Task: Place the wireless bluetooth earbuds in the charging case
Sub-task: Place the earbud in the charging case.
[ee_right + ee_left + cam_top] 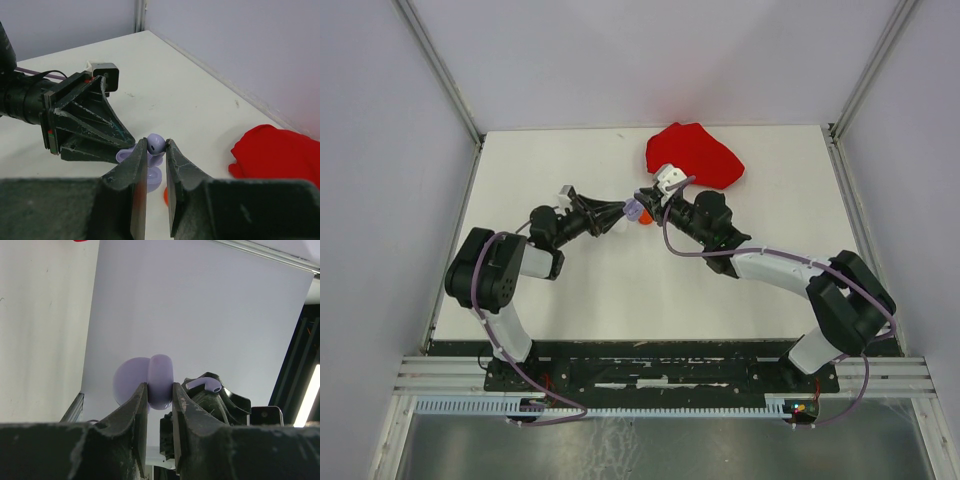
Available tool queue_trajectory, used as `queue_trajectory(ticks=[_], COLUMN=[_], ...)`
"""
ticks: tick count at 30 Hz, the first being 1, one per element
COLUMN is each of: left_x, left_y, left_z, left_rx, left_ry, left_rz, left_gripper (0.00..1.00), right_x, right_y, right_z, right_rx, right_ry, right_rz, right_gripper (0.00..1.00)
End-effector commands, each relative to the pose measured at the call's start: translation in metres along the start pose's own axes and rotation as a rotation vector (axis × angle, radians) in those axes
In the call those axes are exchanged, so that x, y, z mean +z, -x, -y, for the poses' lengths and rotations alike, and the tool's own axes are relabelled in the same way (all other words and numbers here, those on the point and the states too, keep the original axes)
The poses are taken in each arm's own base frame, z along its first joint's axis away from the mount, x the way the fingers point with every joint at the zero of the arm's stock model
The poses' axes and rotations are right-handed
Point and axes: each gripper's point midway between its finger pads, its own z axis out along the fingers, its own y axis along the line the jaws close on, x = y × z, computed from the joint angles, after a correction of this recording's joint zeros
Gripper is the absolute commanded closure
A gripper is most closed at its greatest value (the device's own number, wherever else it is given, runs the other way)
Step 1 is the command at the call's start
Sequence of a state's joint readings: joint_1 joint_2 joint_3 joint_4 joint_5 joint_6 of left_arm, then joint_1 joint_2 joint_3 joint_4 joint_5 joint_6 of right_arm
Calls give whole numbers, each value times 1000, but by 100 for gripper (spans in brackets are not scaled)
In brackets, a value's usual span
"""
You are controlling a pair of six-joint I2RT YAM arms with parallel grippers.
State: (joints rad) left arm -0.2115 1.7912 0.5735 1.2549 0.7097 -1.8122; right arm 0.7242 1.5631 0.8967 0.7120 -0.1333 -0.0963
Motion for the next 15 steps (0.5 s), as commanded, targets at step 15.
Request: queue_trajectory(ticks=[15], left_x=[10], left_y=[-11], left_z=[20], left_rx=[81], left_ry=[-35], left_rz=[-60], left_gripper=[97], right_x=[-1], right_y=[-4], right_z=[-6], right_rx=[-113], right_ry=[37], right_rz=[89], right_gripper=[89])
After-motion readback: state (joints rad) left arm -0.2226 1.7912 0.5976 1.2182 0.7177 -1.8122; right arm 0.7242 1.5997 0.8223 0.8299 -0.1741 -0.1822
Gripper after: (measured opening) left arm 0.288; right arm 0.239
